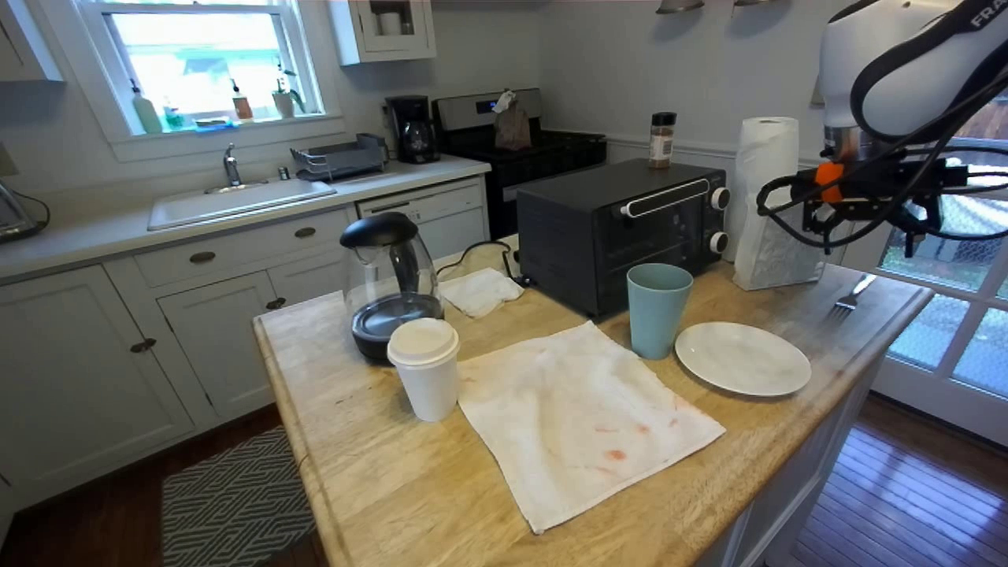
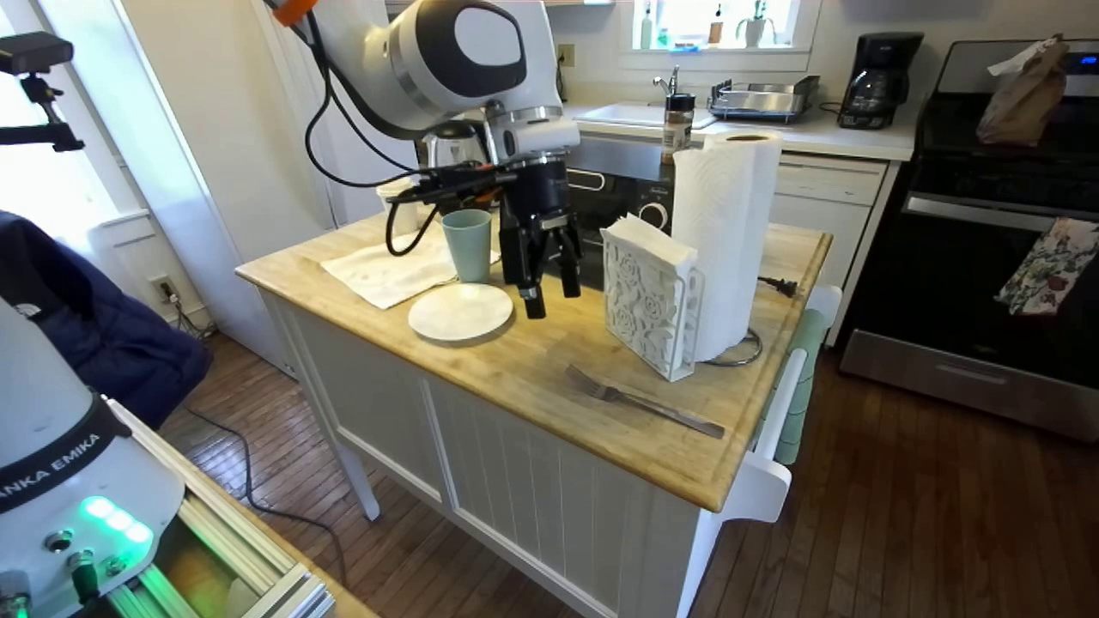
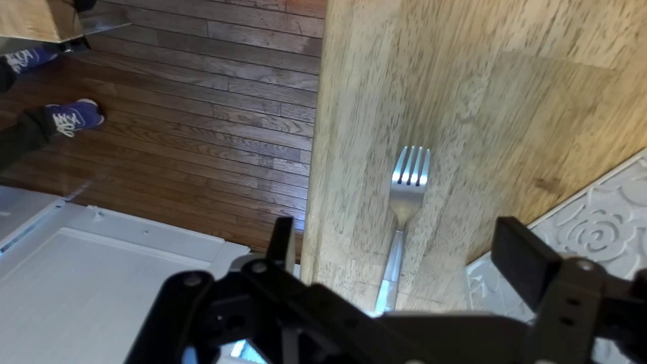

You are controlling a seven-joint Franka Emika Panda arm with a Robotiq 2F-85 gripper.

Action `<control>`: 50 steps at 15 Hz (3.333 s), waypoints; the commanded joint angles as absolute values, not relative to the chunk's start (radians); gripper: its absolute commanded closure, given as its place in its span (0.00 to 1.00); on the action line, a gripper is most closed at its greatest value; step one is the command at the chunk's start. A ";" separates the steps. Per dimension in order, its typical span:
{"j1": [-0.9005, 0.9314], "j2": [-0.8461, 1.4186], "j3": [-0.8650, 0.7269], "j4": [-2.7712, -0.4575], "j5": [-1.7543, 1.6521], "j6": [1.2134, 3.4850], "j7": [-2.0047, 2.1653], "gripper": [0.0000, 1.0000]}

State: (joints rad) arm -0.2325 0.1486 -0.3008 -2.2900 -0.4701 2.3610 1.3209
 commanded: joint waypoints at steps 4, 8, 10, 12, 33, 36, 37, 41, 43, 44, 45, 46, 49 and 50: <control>-0.237 0.253 -0.355 -2.291 -0.491 2.542 1.289 0.00; -0.233 0.319 -0.398 -2.289 -0.472 2.666 1.257 0.00; -0.227 0.350 -0.426 -2.285 -0.466 2.704 1.246 0.00; -0.224 0.378 -0.447 -2.279 -0.449 2.727 1.229 0.00; -0.207 0.538 -0.493 -2.170 -0.209 2.777 1.091 0.23; -0.204 0.551 -0.496 -2.161 -0.204 2.778 1.088 0.18; -0.201 0.554 -0.498 -2.160 -0.202 2.775 1.088 0.19; -0.194 0.557 -0.503 -2.152 -0.197 2.777 1.084 0.58; -0.190 0.556 -0.504 -2.152 -0.197 2.777 1.084 0.73; -0.190 0.552 -0.503 -2.154 -0.195 2.775 1.081 0.79; -0.189 0.551 -0.503 -2.156 -0.195 2.775 1.080 0.87; -0.188 0.552 -0.503 -2.157 -0.195 2.774 1.080 0.93; -0.186 0.545 -0.502 -2.162 -0.193 2.755 1.074 1.00; -0.182 0.542 -0.505 -2.165 -0.196 2.752 1.073 0.97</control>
